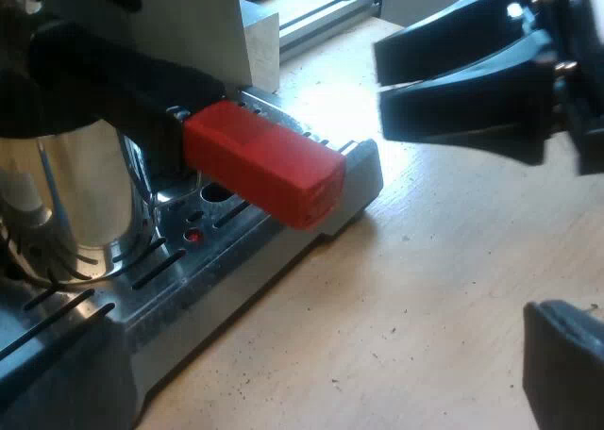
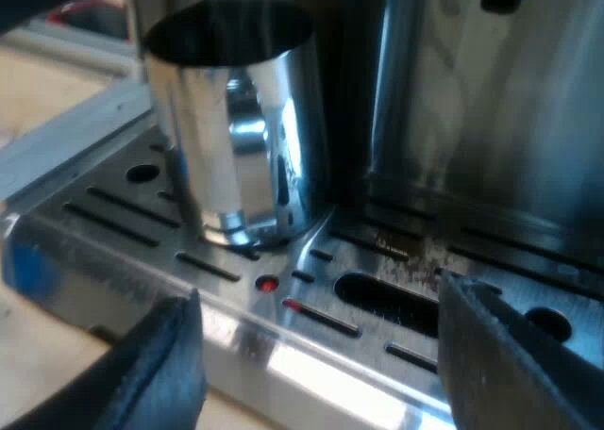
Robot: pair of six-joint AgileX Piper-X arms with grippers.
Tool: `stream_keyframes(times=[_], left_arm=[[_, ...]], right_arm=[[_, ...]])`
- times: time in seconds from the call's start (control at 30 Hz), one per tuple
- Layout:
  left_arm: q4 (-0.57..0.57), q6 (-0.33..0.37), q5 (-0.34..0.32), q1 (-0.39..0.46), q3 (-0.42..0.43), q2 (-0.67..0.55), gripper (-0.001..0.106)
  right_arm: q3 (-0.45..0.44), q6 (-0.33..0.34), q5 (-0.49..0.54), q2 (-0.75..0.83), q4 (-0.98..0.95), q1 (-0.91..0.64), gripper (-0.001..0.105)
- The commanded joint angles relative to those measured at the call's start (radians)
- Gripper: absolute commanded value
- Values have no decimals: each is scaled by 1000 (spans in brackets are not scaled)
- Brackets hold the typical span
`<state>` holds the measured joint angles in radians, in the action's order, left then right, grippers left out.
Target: Remove mug from coffee machine
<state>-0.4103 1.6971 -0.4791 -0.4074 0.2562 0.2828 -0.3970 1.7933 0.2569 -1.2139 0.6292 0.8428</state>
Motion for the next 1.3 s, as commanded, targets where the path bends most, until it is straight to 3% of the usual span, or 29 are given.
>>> stream_keyframes(times=[0.03,0.57,0.7,0.9,1.3], left_arm=[[12,12,4,-5,2,0,85],[12,12,7,-5,-3,0,85],[22,12,106,-5,-31,0,85],[29,12,139,-5,-39,0,85],[38,12,140,-5,-41,0,85]], right_arm=[[-8,-2,17,-66,119,-1,57],[-217,-2,-15,-379,160,-1,57],[-260,-2,-38,-423,160,-2,57],[-319,-2,-56,-469,160,-24,57],[-339,-17,-143,-481,122,-63,55]])
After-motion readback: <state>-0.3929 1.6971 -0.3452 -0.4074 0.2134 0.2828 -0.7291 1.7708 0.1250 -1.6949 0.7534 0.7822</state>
